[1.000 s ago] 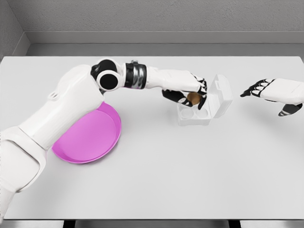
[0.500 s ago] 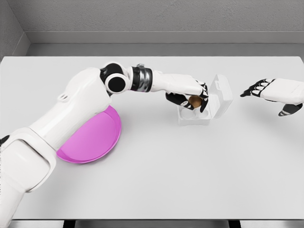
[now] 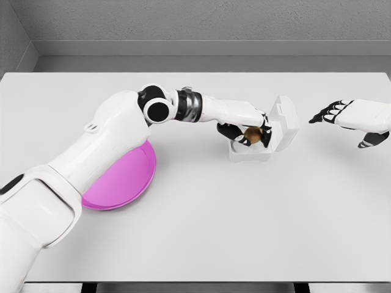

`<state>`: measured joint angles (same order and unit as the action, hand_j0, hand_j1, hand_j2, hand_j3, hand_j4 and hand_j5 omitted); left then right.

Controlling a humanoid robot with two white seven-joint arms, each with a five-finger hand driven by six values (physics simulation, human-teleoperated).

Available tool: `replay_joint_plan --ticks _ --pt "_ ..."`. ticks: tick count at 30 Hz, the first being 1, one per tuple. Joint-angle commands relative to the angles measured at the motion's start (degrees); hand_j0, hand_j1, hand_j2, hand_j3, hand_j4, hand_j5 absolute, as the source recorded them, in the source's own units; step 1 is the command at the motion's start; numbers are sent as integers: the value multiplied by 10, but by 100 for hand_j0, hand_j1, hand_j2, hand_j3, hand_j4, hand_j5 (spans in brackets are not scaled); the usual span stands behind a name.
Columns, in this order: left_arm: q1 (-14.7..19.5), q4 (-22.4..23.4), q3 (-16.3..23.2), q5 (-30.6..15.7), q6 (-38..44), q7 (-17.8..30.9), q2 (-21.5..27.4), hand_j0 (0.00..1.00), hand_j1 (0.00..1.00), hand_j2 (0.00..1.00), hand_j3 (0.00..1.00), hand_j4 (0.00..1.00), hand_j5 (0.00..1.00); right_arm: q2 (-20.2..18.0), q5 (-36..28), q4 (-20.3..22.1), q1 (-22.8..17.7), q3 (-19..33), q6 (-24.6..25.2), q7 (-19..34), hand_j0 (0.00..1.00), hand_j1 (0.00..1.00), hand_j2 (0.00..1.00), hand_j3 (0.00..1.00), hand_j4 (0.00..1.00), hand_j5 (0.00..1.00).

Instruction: Pack egg into the box and close the box lid

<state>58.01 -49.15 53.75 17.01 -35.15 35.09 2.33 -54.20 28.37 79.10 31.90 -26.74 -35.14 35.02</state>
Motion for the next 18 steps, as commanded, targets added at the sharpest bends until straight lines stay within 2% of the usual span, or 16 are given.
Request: replay_joint_plan --ticks 1,3,12,18 --pt "0 0 -1 -2 1 -1 -1 64 64 64 64 64 64 -1 -2 0 0 0 1 0 100 100 100 100 100 100" --pt "0 0 -1 -2 1 -1 -1 68 68 68 68 68 68 -1 -2 0 1 0 1 0 100 100 100 100 100 100" --pt "0 -1 -1 -2 1 -1 -10 70 70 70 70 70 70 -1 -2 1 1 0 1 0 100 100 100 100 100 100" --pt "0 1 -1 -2 1 -1 -14 75 75 75 75 75 75 -1 -2 0 1 -1 1 0 100 100 100 100 100 100"
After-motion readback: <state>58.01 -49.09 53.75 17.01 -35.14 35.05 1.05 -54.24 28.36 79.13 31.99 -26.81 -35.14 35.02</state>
